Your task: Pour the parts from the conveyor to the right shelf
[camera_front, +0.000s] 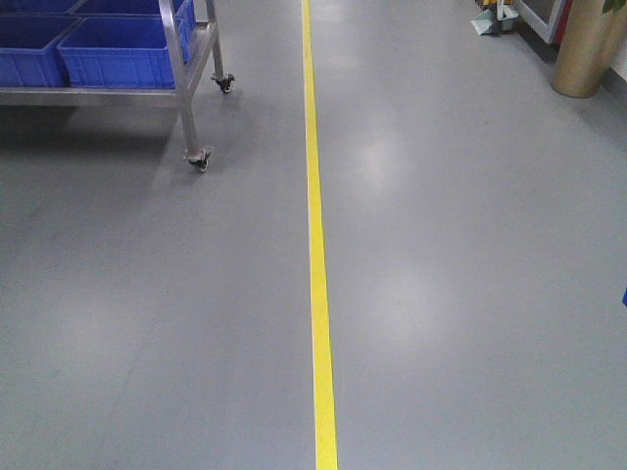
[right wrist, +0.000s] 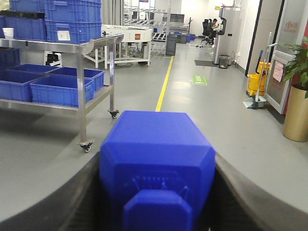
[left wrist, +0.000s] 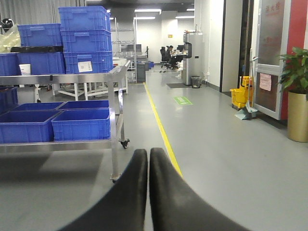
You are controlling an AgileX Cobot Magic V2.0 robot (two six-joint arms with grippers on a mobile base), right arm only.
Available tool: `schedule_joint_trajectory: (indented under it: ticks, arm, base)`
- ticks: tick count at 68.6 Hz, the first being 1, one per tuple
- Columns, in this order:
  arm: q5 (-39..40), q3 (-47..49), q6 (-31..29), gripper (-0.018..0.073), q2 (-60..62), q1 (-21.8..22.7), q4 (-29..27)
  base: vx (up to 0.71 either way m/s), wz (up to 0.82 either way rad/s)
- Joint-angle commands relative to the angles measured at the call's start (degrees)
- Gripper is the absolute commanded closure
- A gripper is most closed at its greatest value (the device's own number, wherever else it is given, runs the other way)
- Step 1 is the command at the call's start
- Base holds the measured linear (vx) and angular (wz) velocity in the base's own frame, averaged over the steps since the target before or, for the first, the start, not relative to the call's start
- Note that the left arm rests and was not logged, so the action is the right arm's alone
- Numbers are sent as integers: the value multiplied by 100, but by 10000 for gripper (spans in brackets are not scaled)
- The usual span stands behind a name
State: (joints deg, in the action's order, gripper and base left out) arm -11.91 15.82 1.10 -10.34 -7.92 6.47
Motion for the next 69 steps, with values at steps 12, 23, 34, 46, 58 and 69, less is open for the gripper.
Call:
schedule_joint_trajectory:
  ticks: [12,23,34,46,58,69]
  arm:
    - [486,164,-15,568,-73,20,42]
    - [486,164,-15,568,-73,20,42]
    - [486,164,-15,568,-73,20,42]
    - [486,164,-15,568,-73,20,42]
    - [486,164,-15,568,-73,20,42]
    - [486,164,-15,568,-73,20,42]
  base:
    - [66,1]
    - [67,5]
    - [68,6]
    - [66,6]
    - [63,3]
    - [61,0]
